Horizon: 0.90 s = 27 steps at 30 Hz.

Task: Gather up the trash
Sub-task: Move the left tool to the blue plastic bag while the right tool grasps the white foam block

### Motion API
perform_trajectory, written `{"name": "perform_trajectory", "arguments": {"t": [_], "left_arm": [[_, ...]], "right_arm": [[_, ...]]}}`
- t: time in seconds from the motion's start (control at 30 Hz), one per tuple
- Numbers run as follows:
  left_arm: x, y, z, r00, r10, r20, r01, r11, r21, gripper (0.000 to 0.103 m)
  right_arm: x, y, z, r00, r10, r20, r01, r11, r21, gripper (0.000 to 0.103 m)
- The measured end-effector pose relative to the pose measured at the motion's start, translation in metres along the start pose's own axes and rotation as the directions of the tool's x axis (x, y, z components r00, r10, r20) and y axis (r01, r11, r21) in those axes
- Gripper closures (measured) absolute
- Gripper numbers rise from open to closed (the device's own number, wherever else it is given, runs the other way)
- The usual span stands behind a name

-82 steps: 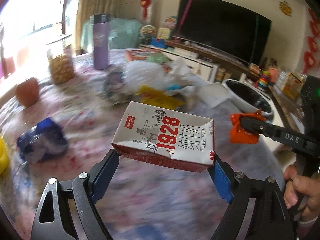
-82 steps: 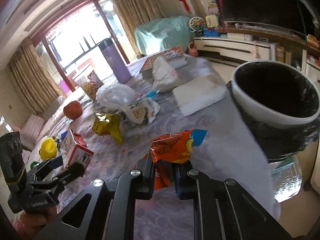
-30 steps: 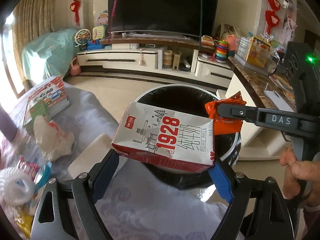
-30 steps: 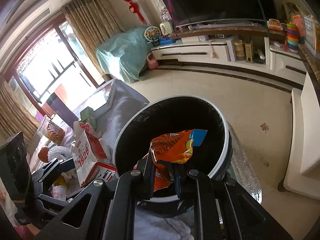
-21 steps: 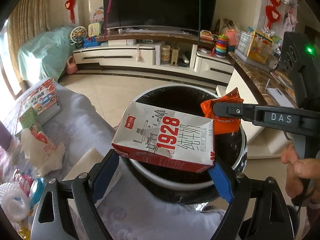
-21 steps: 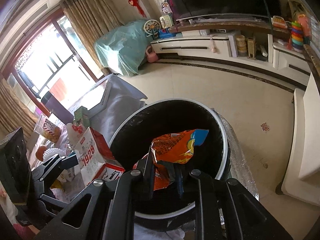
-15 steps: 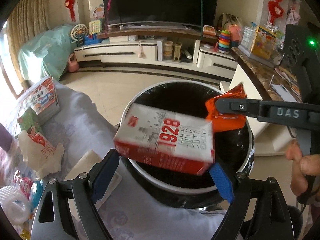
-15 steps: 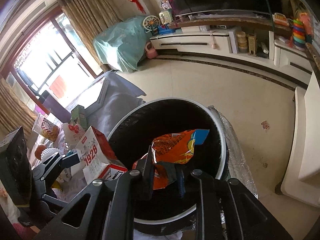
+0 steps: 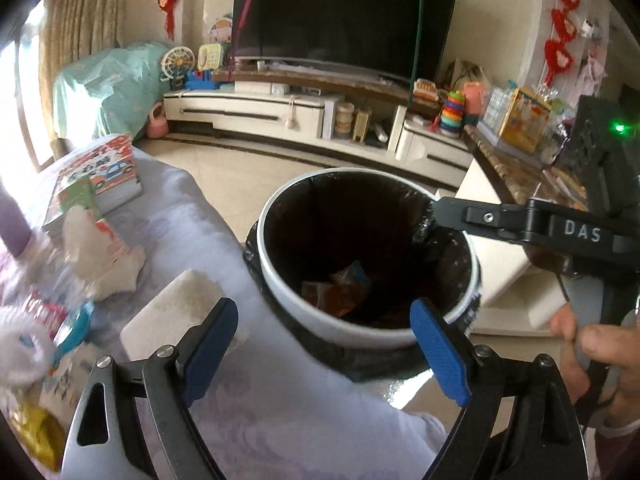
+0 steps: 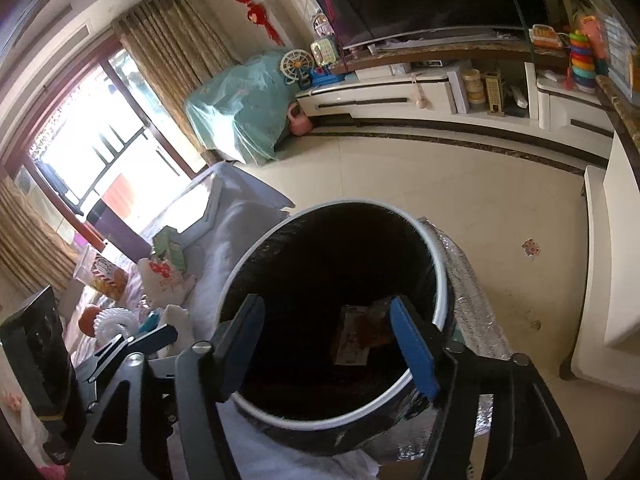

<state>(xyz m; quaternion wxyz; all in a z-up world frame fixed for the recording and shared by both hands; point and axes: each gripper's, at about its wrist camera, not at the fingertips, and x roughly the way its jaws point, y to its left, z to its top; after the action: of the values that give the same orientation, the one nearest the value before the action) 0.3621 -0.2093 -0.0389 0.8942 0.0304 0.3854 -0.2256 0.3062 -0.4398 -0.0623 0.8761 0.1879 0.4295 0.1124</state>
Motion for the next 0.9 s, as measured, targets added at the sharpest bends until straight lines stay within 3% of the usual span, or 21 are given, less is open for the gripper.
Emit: {"name": "perform_trajectory", "arguments": {"t": [0.13, 0.4, 0.9], "left_arm": [[-0.026, 0.004, -0.03, 0.999, 0.016, 0.041, -0.017, 1.0, 0.003, 0.014], [-0.072, 0.02, -0.084, 0.995, 0.071, 0.073, -0.067, 0.997, -0.05, 0.013], [-0.141, 0.071, -0.149, 0.981, 0.192, 0.034, -0.178, 0.952, -0.248, 0.013]], "right_arm": [[-0.007, 0.015, -0.017, 1.0, 0.012, 0.02, -0.012, 1.0, -0.011, 0.022], [-0.013, 0.052, -0.058, 0.998, 0.05, 0.028, -0.049, 0.998, -0.033, 0.017], [0.002, 0.112, -0.109, 0.991, 0.132, -0.031, -0.134, 0.988, -0.079, 0.016]]}}
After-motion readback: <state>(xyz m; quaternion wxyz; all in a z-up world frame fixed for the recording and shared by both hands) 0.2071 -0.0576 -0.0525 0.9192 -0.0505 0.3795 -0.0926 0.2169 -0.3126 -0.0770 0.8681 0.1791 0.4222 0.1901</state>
